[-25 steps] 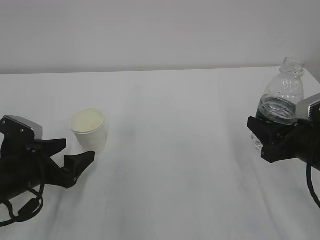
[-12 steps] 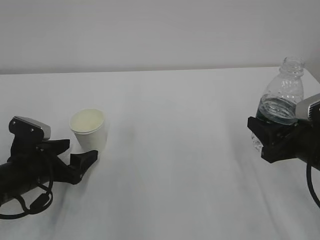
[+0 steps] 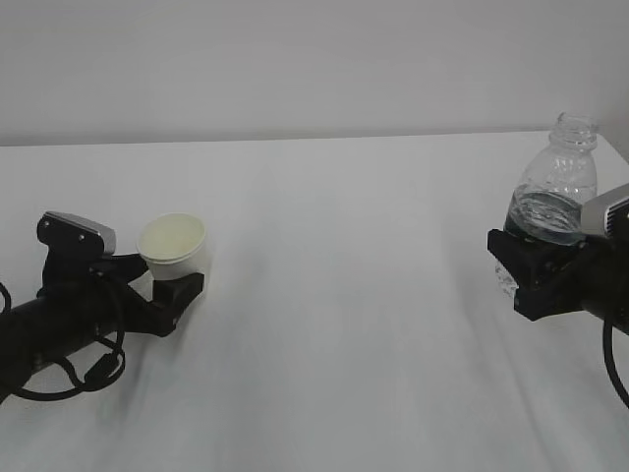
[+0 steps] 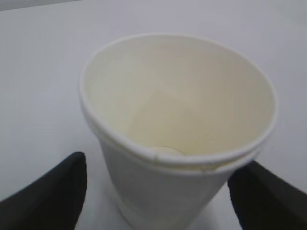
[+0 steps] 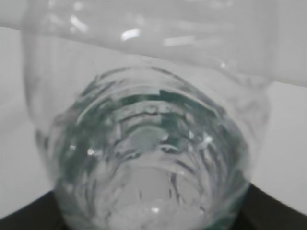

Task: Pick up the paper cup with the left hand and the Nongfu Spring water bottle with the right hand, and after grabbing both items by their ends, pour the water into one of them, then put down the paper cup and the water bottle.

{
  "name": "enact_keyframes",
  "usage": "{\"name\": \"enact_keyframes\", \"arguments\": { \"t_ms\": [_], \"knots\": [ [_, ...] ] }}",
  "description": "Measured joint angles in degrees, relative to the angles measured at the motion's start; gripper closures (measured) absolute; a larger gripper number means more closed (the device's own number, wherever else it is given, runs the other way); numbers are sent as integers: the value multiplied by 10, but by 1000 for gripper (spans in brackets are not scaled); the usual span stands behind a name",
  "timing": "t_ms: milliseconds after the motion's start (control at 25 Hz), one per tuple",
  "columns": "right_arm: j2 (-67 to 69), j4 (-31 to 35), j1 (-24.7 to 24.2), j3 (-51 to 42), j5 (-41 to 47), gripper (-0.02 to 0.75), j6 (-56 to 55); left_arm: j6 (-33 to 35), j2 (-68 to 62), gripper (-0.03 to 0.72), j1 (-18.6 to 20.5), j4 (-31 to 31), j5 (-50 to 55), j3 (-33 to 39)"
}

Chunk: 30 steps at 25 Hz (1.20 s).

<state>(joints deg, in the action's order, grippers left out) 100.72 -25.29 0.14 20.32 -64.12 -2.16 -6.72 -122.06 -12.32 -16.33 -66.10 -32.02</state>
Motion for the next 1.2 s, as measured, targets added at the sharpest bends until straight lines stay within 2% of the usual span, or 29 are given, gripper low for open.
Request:
{"name": "enact_keyframes", "arguments": {
  "t_ms": [1200],
  "knots": [
    [0, 5, 0, 0, 0, 312, 1, 0, -47, 21, 0, 0, 0, -70]
  ]
}}
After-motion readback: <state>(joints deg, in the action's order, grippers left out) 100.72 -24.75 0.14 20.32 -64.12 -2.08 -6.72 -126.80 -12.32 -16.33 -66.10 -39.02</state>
